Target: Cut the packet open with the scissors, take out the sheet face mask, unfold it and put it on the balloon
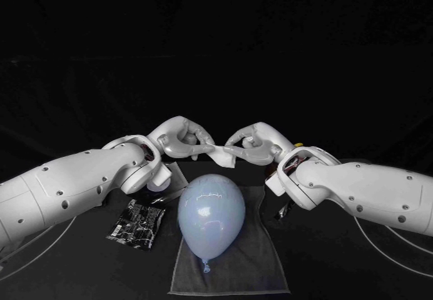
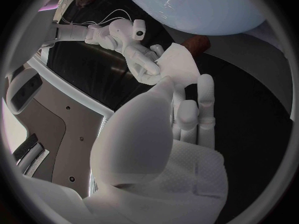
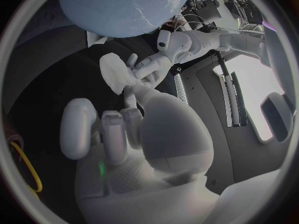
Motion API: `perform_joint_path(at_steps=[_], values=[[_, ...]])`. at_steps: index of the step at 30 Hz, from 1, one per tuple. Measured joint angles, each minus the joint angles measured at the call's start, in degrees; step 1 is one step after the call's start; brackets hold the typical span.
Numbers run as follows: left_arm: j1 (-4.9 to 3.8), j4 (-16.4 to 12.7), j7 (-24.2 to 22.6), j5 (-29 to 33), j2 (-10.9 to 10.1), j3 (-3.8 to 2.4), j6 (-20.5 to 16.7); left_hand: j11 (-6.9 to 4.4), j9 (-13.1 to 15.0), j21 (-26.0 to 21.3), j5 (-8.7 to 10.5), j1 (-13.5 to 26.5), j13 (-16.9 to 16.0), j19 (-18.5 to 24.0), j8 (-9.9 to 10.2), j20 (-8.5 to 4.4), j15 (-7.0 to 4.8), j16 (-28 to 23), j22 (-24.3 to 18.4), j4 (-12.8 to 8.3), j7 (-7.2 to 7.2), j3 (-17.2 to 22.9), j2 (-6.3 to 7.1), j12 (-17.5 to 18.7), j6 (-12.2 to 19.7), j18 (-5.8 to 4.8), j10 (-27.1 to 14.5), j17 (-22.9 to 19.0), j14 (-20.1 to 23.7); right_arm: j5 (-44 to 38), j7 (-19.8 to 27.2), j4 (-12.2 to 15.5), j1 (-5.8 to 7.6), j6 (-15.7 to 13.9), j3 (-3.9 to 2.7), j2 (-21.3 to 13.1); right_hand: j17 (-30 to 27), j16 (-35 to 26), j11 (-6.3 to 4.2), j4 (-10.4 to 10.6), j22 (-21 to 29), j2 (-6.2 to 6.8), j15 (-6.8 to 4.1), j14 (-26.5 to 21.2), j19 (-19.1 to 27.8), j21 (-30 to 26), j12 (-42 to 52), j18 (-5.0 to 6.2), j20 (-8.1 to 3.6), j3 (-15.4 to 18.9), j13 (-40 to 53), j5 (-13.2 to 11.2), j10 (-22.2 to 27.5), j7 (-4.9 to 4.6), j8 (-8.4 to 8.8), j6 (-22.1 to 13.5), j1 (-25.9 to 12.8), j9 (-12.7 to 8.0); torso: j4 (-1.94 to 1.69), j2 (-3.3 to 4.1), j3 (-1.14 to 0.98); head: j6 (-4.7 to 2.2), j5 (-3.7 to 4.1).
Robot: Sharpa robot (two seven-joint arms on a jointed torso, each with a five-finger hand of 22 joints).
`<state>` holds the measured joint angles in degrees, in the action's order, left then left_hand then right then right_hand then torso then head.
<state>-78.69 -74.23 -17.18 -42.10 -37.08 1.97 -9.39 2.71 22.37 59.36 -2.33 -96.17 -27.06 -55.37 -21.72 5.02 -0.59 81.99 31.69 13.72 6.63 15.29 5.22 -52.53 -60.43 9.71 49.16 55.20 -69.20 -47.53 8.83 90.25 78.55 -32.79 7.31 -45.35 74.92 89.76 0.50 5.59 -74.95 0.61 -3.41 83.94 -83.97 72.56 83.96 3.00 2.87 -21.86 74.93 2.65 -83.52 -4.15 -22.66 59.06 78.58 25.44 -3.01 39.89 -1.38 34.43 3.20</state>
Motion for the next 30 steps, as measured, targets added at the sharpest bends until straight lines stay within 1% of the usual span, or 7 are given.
perform_joint_path(at_steps=[14, 17, 23, 24, 25, 28, 30], values=[[-0.01, 0.0, 0.3, 0.4, -0.2, 0.00, -1.0, -0.33, 0.0, 0.8, 0.00, -0.9, 0.2, 0.0, -0.6, 0.00, 0.00, 0.0, 0.7, -0.4, -0.33, 0.9, 0.89, 0.0, -0.6, -0.04, 0.4, 0.8, 0.0, 1.0, -0.7, -0.4, -0.01, 0.8, 0.01, -0.2, 0.0, 0.0, -0.01, -0.1, 0.0, 0.00, 0.00, 0.0, 0.0, 0.0, 0.0, 0.00, 0.01, -0.1, 0.0, 0.0, 0.0, -0.11, 0.06, -0.1, 0.0, 0.0, -0.03, 0.01, 0.00, -0.03, 0.10], [-0.01, 0.0, 0.3, 0.8, -0.2, 0.00, -1.2, -0.36, 0.0, 1.0, -0.19, -0.8, 0.3, 0.0, -0.7, 0.01, -0.23, 0.0, 0.9, -0.4, -0.33, 0.9, 0.92, 0.0, -0.6, -0.04, 0.7, 1.0, -0.2, 1.0, -0.8, -0.4, -0.01, 1.1, 0.01, -0.2, 0.0, 0.0, -0.01, -0.1, 0.0, 0.00, 0.00, 0.0, 0.0, 0.0, 0.0, 0.00, 0.01, -0.1, 0.0, 0.0, 0.0, -0.14, 0.10, -0.2, 0.0, 0.0, -0.03, 0.01, 0.01, 0.01, 0.14], [-0.01, 0.0, 0.3, 1.6, -0.3, 0.00, -1.4, -0.66, 0.0, 1.6, -0.19, -1.2, 0.6, 0.0, -1.1, 0.01, -0.23, 0.0, 1.6, -0.8, -0.65, 1.9, 1.86, 0.5, -0.9, -0.05, 1.1, 1.2, -0.2, 1.2, -1.1, -0.5, 0.00, 1.2, 0.01, -0.2, 0.0, 0.0, -0.03, -0.1, 0.0, 0.00, 0.00, 0.0, 0.1, 0.0, 0.0, 0.00, -0.10, -0.1, 0.0, 0.0, 0.0, -0.07, -0.16, -0.1, 0.0, 0.1, -0.04, 0.01, 0.02, -0.04, 0.18], [-0.01, -0.1, 0.2, 1.6, -0.3, 0.00, -1.4, -0.76, 0.0, 1.9, -0.19, -1.5, 0.8, 0.0, -1.2, -0.01, -0.27, 0.0, 1.8, -1.0, -0.65, 2.3, 2.30, 0.6, -0.9, -0.05, 1.2, 1.3, -0.3, 1.2, -1.2, -0.5, 0.00, 1.2, 0.01, -0.2, 0.0, 0.0, -0.04, -0.1, 0.0, 0.00, 0.00, 0.0, 0.1, 0.0, 0.0, -0.01, -0.12, -0.1, 0.0, 0.0, 0.0, -0.06, -0.16, -0.1, 0.0, 0.1, -0.05, 0.01, 0.02, -0.07, 0.18], [-0.01, -0.1, 0.2, 1.7, -0.3, 0.00, -1.4, -0.74, 0.7, 2.0, -0.19, -1.5, 0.8, 0.1, -1.2, -0.14, -0.39, 0.0, 1.9, -1.2, -0.66, 2.5, 2.36, 0.6, -0.9, -0.06, 1.4, 1.3, -0.4, 1.3, -1.2, -0.6, 0.00, 1.2, 0.01, -0.2, 0.0, 0.0, -0.09, -0.1, 0.0, 0.00, 0.00, 0.0, 0.0, 0.0, 0.0, 0.00, -0.15, -0.1, 0.0, -0.1, -0.1, 0.00, -0.16, -0.1, 0.0, 0.1, -0.05, 0.01, 0.02, -0.07, 0.19], [-0.01, -0.3, 0.1, 1.8, -0.4, 0.00, -1.5, -0.67, 0.9, 2.4, -0.19, -1.6, 1.1, 0.2, -1.7, -0.21, -0.44, 0.0, 2.4, -1.4, -0.90, 3.3, 2.69, 0.9, -1.2, -0.07, 1.5, 1.5, -0.4, 1.6, -1.5, -0.9, 0.00, 1.1, 0.01, -0.2, 0.0, 0.0, -0.10, -0.2, 0.0, 0.00, 0.00, 0.0, 0.0, 0.0, 0.0, -0.01, -0.20, -0.2, 0.0, -0.1, -0.1, 0.03, -0.16, -0.1, 0.0, 0.1, -0.05, 0.02, 0.02, -0.08, 0.23], [-0.01, -0.4, 0.0, 1.8, -0.5, 0.00, -1.5, -0.74, 1.9, 2.9, -0.19, -1.5, 1.3, 0.3, -1.7, -0.32, -0.44, 0.0, 2.7, -1.5, -0.95, 4.1, 2.81, 1.1, -1.2, -0.08, 1.8, 1.7, -0.4, 2.0, -1.7, -1.1, 0.00, 1.0, 0.01, -0.2, 0.0, 0.0, -0.10, -0.2, 0.0, 0.00, 0.00, 0.0, 0.0, 0.0, 0.0, 0.00, -0.20, -0.2, 0.0, -0.1, -0.1, 0.04, -0.16, -0.1, 0.0, 0.1, -0.05, 0.02, 0.03, -0.08, 0.26]])
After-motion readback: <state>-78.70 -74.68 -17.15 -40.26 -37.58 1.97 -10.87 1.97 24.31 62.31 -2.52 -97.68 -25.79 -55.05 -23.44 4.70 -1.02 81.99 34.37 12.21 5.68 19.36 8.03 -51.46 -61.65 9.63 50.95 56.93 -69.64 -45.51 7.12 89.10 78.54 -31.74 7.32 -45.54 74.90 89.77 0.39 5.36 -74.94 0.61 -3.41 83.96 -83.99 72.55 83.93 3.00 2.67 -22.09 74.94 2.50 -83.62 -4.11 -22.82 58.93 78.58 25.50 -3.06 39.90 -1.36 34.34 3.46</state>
